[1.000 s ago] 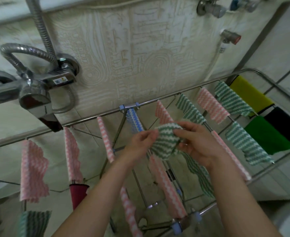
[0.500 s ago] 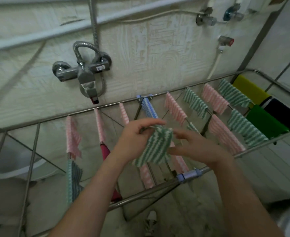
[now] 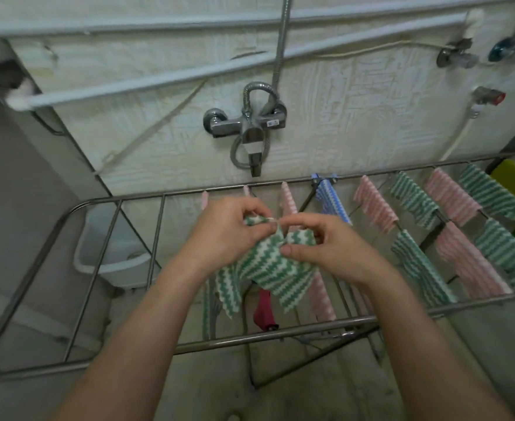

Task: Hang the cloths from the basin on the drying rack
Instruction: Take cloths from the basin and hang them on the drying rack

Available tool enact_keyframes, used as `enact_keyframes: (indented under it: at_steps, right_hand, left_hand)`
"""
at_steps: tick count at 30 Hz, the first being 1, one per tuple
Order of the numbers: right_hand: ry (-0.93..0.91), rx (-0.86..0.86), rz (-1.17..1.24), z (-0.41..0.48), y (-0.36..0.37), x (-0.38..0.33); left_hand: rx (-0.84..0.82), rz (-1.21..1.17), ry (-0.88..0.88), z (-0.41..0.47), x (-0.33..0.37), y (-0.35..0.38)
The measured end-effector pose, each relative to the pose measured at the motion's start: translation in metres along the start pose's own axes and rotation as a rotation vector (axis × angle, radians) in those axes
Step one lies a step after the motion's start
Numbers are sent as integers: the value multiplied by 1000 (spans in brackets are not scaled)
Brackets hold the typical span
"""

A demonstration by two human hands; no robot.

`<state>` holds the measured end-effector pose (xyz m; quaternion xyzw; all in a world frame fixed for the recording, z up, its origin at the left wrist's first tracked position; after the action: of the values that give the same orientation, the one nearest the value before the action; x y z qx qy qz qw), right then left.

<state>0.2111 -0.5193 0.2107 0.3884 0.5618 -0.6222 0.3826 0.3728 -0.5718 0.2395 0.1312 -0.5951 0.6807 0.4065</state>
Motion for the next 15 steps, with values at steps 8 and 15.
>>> enact_keyframes:
  at_steps: [8, 15]
  right_hand:
    - [121, -7, -87, 52, 68, -5]
    - [525, 98, 857, 97, 150, 0]
  left_hand:
    - [-152, -85, -130, 18, -100, -73]
    - [-81, -866, -413, 33, -199, -111]
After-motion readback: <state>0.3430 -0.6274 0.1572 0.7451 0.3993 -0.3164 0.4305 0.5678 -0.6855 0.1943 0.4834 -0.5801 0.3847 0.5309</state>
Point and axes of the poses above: each hand's wrist, its own z-axis towards the middle knuckle, its own y-axis out of the palm, x = y × z, the point moved 4 cm from there along z, towards the middle knuckle, and after that the axes turned 10 degrees about x, right-handed, at the moved point
